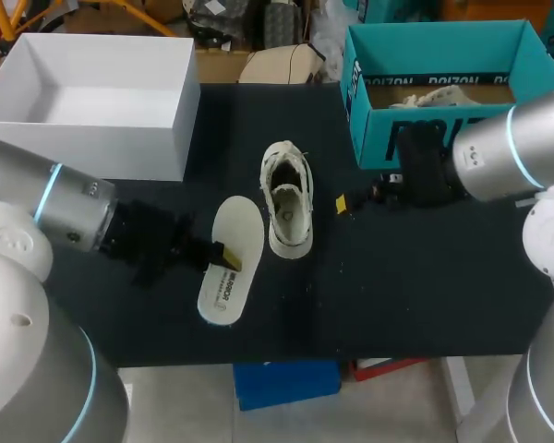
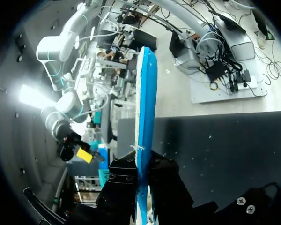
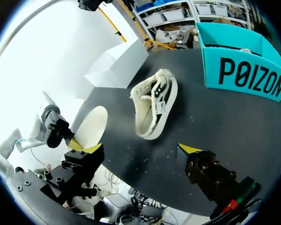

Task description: Take the shoe out of the shoebox, open the shoe tongue, remove and reinsert the insole, then place the shoe into the shoebox

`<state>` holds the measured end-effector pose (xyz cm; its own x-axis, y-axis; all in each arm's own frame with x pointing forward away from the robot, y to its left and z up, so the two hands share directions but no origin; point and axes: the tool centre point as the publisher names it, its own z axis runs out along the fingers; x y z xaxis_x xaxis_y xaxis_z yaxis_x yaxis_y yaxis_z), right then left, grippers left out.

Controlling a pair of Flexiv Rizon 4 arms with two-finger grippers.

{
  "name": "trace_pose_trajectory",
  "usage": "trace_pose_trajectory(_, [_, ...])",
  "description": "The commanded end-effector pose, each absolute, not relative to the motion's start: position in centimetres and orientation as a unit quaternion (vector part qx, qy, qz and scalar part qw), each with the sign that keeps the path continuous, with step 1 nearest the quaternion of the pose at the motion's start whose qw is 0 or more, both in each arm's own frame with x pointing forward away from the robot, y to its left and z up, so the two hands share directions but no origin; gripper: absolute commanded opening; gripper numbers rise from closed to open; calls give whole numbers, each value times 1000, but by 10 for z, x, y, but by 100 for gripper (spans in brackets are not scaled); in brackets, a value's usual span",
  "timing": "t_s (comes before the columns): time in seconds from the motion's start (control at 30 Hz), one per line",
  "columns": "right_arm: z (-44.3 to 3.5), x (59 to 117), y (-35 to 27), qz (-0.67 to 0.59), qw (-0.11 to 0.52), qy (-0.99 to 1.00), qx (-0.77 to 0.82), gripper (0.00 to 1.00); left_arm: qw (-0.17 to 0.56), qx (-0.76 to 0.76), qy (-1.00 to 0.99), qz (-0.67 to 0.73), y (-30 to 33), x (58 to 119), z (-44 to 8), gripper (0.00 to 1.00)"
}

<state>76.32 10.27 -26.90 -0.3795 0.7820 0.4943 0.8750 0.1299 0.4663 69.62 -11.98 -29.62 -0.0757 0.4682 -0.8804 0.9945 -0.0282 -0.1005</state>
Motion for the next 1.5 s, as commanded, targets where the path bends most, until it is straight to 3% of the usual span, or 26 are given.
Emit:
trace_pose_trajectory(0.03, [-269,763,104,-358,63,-749,-554,100,331,594,616,-397,-121,694,-297,0])
trace_pose_trajectory(0.3, [-273,763,109,-359,65,-751,-550,100,327,597,608,-408,-125,693,-298,0])
trace_pose_trajectory(0.63, [-289,780,162,-365,48,-795,-483,100,307,596,600,-437,-117,682,-307,0])
trace_pose_trajectory(1.17, [-289,780,162,-365,48,-795,-483,100,290,594,606,-442,-114,679,-306,0])
trace_pose_trajectory(1.33, [-281,785,169,-314,-74,-859,-397,100,290,594,606,-442,-114,679,-306,0])
trace_pose_trajectory(1.5, [-281,790,172,-294,-138,-881,-345,100,290,594,606,-442,-114,679,-306,0])
